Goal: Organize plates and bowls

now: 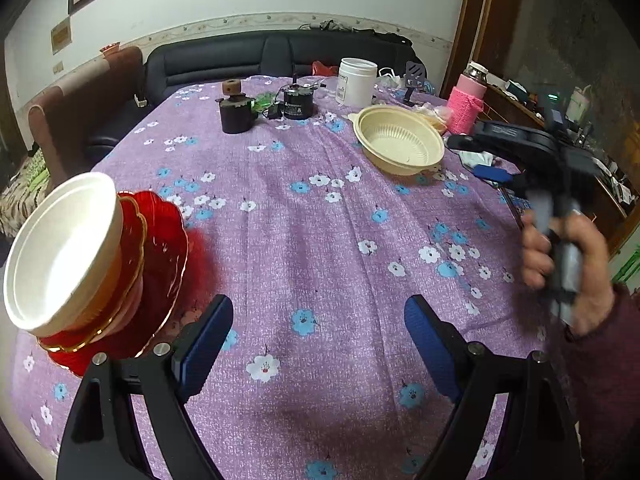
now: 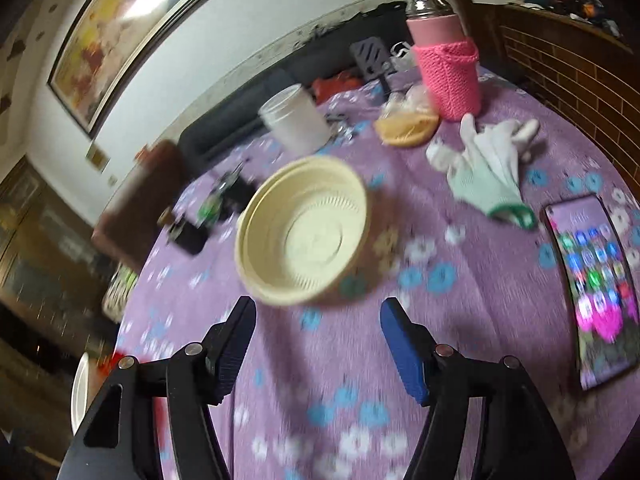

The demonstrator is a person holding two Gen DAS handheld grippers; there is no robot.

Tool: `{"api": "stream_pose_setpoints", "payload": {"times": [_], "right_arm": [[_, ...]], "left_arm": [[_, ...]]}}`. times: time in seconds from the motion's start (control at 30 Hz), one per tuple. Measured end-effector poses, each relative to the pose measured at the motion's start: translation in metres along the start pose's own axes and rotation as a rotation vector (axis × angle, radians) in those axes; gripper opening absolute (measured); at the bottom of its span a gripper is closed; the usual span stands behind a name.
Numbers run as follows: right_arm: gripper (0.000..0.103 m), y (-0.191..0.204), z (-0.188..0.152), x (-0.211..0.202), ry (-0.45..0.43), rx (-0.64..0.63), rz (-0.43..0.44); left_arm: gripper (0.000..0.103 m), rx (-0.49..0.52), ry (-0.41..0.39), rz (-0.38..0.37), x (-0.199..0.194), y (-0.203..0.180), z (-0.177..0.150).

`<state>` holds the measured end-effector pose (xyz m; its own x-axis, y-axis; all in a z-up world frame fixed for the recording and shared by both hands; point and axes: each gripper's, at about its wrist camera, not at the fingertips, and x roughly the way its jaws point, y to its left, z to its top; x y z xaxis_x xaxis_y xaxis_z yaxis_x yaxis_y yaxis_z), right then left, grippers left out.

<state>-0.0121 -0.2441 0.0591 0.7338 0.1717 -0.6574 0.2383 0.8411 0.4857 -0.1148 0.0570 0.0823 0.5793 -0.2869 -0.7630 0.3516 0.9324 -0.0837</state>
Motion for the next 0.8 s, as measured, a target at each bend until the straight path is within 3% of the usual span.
{"api": "stream_pose_setpoints", "payload": {"times": [0.13, 0.23, 0.3, 0.4, 0.6, 0.8], "right_arm": [[0.067, -0.006, 0.022, 0.037, 0.006, 0.046, -0.028], [0.058, -0.005, 0.026, 0.057, 0.003, 0.068, -0.02], [0.04, -0.006, 0.023, 0.066, 0.005, 0.074, -0.005], [0.024, -0.01, 0.022, 0.078, 0.023, 0.044, -0.013], [0.018, -0.022, 0.029, 0.08, 0.037, 0.033, 0.008], [0.018, -0.027, 0.031, 0.086, 0.065, 0.064, 0.045]], "left_arm": [[0.087, -0.01, 0.01, -0.008, 0.004, -0.001, 0.018], [0.087, -0.033, 0.014, -0.042, 0.014, -0.003, 0.046], [0.087, -0.048, 0.015, -0.058, 0.025, -0.007, 0.063], [0.087, -0.077, 0.01, -0.092, 0.055, -0.013, 0.097], [0.087, -0.167, 0.086, -0.111, 0.134, -0.017, 0.153], [0.087, -0.131, 0.12, -0.018, 0.201, -0.034, 0.191]]}}
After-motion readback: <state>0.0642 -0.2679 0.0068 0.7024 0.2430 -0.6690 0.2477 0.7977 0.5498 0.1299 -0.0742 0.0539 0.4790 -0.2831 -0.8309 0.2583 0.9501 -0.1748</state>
